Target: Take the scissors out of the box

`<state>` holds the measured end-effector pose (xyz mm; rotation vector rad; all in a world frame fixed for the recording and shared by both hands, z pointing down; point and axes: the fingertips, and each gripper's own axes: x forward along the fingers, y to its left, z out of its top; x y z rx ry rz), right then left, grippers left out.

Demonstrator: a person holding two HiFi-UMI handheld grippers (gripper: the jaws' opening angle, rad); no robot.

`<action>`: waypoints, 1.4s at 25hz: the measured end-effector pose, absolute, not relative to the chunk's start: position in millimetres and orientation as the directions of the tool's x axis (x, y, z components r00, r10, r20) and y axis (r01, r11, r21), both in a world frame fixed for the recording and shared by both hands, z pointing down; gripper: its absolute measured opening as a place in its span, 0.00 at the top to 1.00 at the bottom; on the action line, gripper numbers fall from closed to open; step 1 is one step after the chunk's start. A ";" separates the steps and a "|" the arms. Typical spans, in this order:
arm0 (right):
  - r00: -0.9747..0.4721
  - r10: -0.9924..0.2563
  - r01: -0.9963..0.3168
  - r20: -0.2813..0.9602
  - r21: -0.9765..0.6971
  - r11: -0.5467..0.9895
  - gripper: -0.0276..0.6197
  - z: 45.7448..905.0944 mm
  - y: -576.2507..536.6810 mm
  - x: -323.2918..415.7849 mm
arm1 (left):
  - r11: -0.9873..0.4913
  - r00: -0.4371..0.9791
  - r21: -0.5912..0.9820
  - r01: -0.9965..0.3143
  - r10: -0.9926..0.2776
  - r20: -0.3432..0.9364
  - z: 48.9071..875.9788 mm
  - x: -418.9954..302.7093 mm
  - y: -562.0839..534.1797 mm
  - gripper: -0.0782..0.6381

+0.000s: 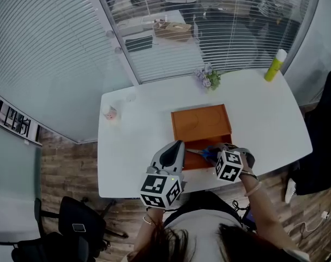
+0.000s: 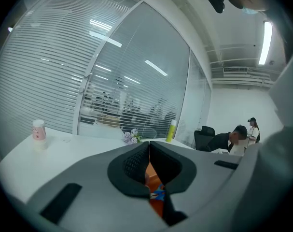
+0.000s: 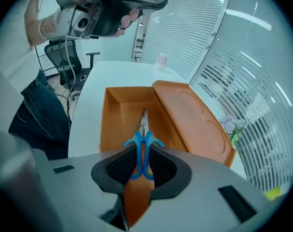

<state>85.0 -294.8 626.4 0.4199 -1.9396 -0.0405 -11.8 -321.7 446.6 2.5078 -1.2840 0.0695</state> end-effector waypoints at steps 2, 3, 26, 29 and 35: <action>-0.346 -0.322 -0.284 0.881 0.228 0.931 0.79 622.0 -293.8 84.8 | -0.544 0.595 0.260 -0.797 -0.782 0.187 445.6 -13.2 -319.2 0.86; -0.350 -0.328 -0.291 0.877 0.231 0.928 0.79 619.8 -293.3 84.7 | -0.544 0.595 0.260 -0.797 -0.782 0.186 445.2 -13.8 -318.1 0.86; -0.459 -0.514 -0.532 0.725 0.239 0.813 0.79 562.2 -280.9 73.1 | -0.570 0.610 0.234 -0.788 -0.775 0.163 430.8 -23.0 -291.1 0.86; -0.471 -0.540 -0.562 0.698 0.235 0.793 0.79 554.4 -277.9 71.2 | -0.576 0.615 0.232 -0.784 -0.773 0.157 428.3 -23.0 -288.2 0.86; -0.492 -0.601 -0.641 0.630 0.206 0.740 0.79 537.8 -270.1 72.4 | -0.583 0.621 0.230 -0.779 -0.769 0.153 426.4 -24.8 -280.1 0.86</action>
